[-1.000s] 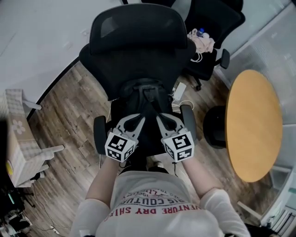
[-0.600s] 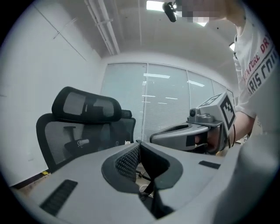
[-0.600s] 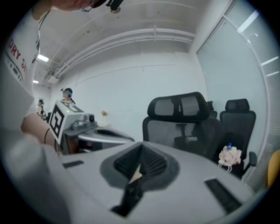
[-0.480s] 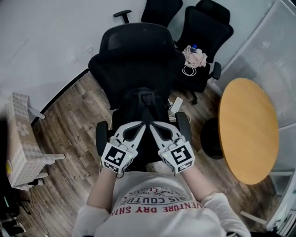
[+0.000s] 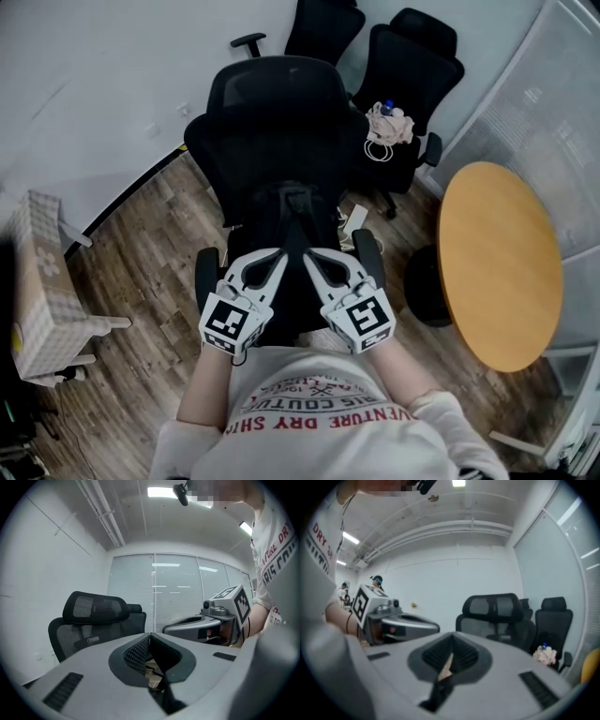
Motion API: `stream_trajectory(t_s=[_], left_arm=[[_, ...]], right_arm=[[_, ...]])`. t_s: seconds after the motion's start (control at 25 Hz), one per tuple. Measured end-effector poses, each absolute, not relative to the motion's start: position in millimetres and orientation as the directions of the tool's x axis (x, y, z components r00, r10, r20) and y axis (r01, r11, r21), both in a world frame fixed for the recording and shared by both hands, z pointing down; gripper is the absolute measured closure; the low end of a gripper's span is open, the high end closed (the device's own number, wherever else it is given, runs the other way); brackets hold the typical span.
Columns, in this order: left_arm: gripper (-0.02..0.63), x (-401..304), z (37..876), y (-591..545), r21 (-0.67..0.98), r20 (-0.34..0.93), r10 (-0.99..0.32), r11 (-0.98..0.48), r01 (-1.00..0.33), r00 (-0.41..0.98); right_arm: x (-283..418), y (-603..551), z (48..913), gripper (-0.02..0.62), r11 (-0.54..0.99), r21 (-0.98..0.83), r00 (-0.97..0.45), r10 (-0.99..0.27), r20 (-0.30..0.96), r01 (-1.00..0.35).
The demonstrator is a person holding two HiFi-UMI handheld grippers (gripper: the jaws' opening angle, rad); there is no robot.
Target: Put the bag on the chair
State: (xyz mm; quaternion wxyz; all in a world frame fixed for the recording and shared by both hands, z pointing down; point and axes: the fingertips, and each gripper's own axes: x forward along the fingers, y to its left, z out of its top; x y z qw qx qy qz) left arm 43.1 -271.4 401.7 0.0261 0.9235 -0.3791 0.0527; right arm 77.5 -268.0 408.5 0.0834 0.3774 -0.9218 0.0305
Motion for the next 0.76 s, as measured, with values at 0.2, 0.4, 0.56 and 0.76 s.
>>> stream_trajectory(t_s=[0.2, 0.4, 0.56, 0.76], left_arm=[[0.571, 40, 405, -269, 0.018, 0.143, -0.701, -0.703, -0.711, 0.698], [0.571, 40, 406, -266, 0.029, 0.146, -0.698, -0.706, -0.708, 0.701], [0.571, 37, 408, -270, 0.053, 0.149, -0.721, -0.677, -0.734, 0.676], [0.571, 38, 411, -274, 0.051, 0.154, -0.721, -0.677, -0.734, 0.676]], right_arm=[[77, -265, 406, 0.569, 0.706, -0.001, -0.696, -0.698, 0.167, -0.708], [76, -260, 404, 0.569, 0.708, -0.015, -0.701, -0.697, 0.152, -0.706], [82, -260, 405, 0.569, 0.701, -0.030, -0.697, -0.703, 0.143, -0.713], [90, -266, 409, 0.569, 0.685, -0.036, -0.682, -0.717, 0.144, -0.727]])
